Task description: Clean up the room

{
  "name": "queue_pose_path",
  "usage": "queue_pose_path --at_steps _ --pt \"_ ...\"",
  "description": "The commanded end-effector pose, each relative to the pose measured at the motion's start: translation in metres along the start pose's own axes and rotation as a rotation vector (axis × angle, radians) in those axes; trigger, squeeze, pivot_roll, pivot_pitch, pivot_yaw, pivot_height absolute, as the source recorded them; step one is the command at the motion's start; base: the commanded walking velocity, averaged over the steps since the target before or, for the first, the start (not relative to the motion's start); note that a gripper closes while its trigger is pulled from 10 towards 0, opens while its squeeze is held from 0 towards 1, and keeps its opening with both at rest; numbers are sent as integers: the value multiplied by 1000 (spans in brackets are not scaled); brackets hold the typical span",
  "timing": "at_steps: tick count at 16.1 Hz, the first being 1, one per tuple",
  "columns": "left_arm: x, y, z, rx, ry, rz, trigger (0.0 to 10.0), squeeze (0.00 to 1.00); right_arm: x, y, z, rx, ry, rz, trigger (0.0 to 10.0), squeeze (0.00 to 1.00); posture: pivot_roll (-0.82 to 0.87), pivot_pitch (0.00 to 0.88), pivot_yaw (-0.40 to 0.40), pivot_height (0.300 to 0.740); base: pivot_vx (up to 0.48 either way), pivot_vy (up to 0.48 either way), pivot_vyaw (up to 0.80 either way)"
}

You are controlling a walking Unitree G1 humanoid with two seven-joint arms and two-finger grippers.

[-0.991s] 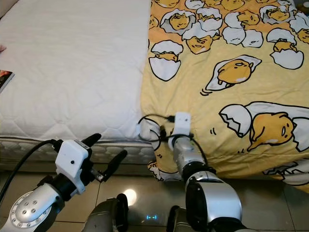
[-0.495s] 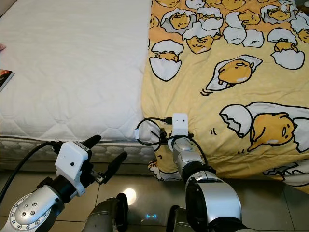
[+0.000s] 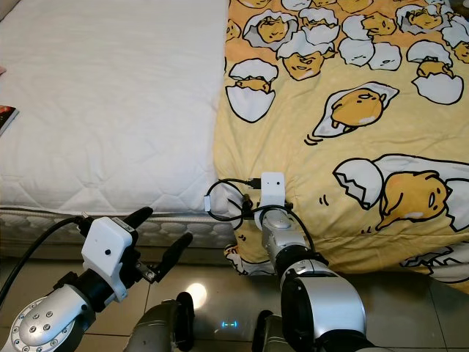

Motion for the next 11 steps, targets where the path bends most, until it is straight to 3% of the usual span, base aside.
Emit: queue_pose_path --at_steps 1,11 --pt "-3 -3 2 -3 3 -13 10000 0 -1 -1 -14 -5 47 -12 0 0 262 284 35 740 0 0 0" --pt "-2 -4 2 -2 4 -19 10000 0 -2 -1 -18 11 51 -8 0 0 254 288 39 740 0 0 0"
Point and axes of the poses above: a point about 5 cm out from each wrist's last joint towards the gripper, its own x axis pointing out of the wrist towards the gripper, its own z axis along the axis of the wrist's last joint, y = z × x, the point moved 4 cm from there along x, pointing out of the wrist towards the gripper, and after that the axes turned 12 degrees about x, right-handed, at the moved point
